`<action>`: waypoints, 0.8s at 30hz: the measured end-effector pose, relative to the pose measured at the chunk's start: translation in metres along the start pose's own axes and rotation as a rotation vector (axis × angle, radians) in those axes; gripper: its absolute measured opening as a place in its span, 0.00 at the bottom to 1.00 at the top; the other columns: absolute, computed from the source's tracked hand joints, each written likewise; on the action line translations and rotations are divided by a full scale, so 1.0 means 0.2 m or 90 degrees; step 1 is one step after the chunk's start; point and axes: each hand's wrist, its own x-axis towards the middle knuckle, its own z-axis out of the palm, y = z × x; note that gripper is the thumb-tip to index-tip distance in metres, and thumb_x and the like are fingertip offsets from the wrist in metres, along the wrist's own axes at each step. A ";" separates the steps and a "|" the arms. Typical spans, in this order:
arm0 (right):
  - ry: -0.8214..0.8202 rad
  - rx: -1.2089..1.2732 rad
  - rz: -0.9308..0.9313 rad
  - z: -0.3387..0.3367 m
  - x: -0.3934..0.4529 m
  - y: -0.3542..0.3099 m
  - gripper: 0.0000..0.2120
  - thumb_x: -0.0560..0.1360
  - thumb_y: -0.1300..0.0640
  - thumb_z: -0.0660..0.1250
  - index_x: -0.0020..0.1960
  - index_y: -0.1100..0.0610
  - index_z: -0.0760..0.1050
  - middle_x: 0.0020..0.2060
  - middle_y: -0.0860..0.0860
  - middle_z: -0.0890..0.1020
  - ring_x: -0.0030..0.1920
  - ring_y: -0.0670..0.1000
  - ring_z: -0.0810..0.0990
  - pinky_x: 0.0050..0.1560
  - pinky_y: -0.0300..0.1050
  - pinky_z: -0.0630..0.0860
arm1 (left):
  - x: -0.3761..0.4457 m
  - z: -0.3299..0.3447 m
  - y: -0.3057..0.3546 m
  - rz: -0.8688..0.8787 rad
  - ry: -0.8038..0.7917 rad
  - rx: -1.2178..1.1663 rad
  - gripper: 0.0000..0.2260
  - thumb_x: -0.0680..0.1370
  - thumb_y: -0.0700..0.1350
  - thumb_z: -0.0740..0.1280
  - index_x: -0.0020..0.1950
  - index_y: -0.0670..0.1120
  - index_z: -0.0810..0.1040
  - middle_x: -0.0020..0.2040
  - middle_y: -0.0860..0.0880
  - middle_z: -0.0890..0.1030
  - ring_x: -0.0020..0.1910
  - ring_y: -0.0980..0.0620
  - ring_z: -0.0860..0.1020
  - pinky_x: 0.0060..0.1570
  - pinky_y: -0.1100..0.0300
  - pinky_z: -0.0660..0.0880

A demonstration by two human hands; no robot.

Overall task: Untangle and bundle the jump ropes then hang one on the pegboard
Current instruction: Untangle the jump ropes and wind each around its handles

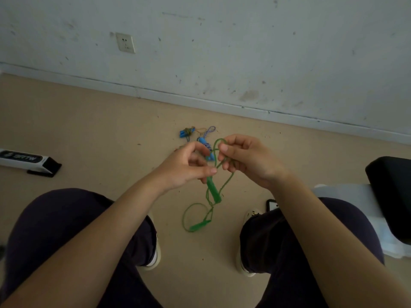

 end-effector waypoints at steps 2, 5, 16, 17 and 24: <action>-0.016 0.008 0.018 0.01 0.00 0.01 0.08 0.73 0.60 0.69 0.49 0.64 0.75 0.35 0.54 0.82 0.31 0.49 0.80 0.31 0.38 0.75 | 0.01 0.00 -0.01 0.033 0.055 0.047 0.21 0.70 0.45 0.79 0.59 0.53 0.75 0.42 0.50 0.80 0.42 0.53 0.81 0.46 0.59 0.78; -0.028 0.027 0.020 0.02 0.00 0.02 0.09 0.72 0.62 0.69 0.51 0.65 0.76 0.37 0.56 0.83 0.33 0.50 0.81 0.35 0.39 0.77 | 0.00 -0.01 -0.01 0.043 0.015 0.077 0.18 0.68 0.50 0.79 0.55 0.56 0.80 0.45 0.50 0.79 0.45 0.54 0.78 0.48 0.58 0.76; 0.259 -0.096 -0.018 -0.07 0.03 0.04 0.01 0.77 0.67 0.67 0.47 0.63 0.77 0.33 0.56 0.83 0.31 0.51 0.81 0.33 0.42 0.77 | -0.02 -0.15 0.02 -0.063 -0.025 0.144 0.12 0.81 0.49 0.66 0.43 0.44 0.81 0.28 0.52 0.76 0.29 0.53 0.75 0.39 0.63 0.76; 0.301 -0.103 -0.014 -0.09 0.04 0.04 0.03 0.77 0.66 0.68 0.50 0.63 0.76 0.33 0.55 0.83 0.31 0.51 0.81 0.34 0.44 0.77 | -0.02 -0.18 0.02 -0.064 -0.015 0.160 0.12 0.81 0.50 0.66 0.43 0.45 0.81 0.28 0.52 0.75 0.29 0.53 0.74 0.38 0.64 0.76; 0.325 -0.451 -0.044 -0.05 0.02 0.05 0.18 0.74 0.51 0.74 0.61 0.50 0.73 0.53 0.48 0.78 0.53 0.45 0.77 0.54 0.44 0.76 | -0.03 -0.15 0.00 -0.071 -0.057 0.057 0.10 0.83 0.46 0.63 0.47 0.42 0.80 0.28 0.50 0.72 0.25 0.54 0.69 0.30 0.61 0.73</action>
